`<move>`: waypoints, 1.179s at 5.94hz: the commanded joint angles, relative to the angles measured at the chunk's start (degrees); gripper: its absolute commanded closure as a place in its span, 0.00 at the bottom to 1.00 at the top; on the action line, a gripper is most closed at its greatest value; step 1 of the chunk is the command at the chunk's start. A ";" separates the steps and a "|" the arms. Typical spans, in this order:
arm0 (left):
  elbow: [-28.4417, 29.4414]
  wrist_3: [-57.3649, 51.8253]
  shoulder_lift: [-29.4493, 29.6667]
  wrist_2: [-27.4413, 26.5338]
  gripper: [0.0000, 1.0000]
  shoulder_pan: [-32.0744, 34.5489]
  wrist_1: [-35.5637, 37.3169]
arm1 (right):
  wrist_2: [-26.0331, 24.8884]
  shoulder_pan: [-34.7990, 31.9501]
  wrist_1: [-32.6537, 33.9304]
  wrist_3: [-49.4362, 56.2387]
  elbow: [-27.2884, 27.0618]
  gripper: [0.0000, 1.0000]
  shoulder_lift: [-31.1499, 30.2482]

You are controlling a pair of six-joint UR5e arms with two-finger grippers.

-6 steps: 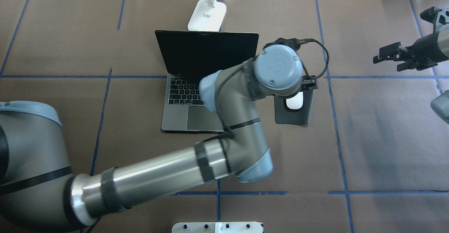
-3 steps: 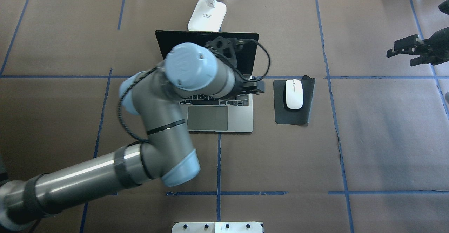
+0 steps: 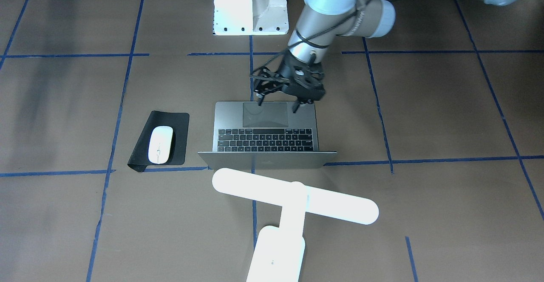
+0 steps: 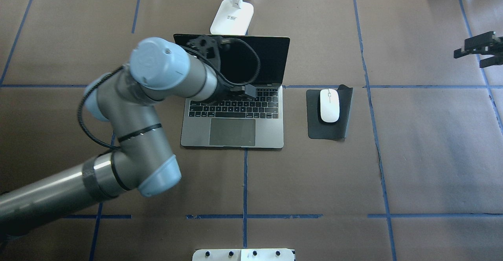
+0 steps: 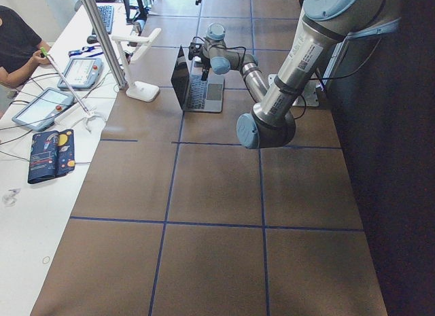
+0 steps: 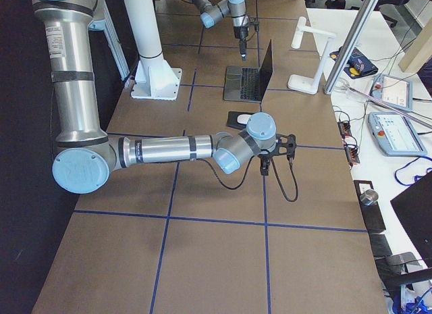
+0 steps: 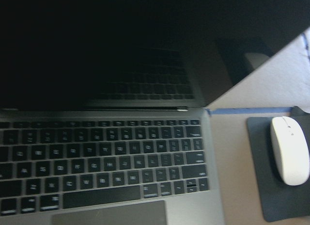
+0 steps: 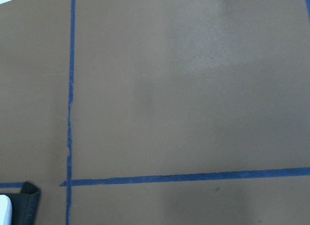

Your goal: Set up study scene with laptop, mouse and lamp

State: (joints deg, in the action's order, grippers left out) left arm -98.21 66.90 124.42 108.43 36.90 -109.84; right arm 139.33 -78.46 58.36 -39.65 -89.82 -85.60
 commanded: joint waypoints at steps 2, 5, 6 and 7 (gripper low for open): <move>-4.79 -19.02 -15.57 4.48 0.00 11.03 -0.03 | -3.52 -7.03 20.23 30.84 0.08 0.00 -0.53; -2.88 -49.20 -30.16 15.02 0.00 34.46 0.41 | -6.25 -6.97 21.70 33.32 -0.10 0.00 -1.59; 0.79 -54.80 -31.16 15.92 0.00 38.73 0.85 | -5.82 -6.97 23.27 33.32 -0.18 0.00 -1.59; 3.09 -55.64 -31.26 16.19 0.00 42.25 1.55 | -5.56 -6.89 23.46 33.41 -2.53 0.00 -3.68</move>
State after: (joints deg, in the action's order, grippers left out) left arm -97.64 13.94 93.80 123.97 75.05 -108.89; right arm 133.54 -85.39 81.34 -6.33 -90.69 -87.78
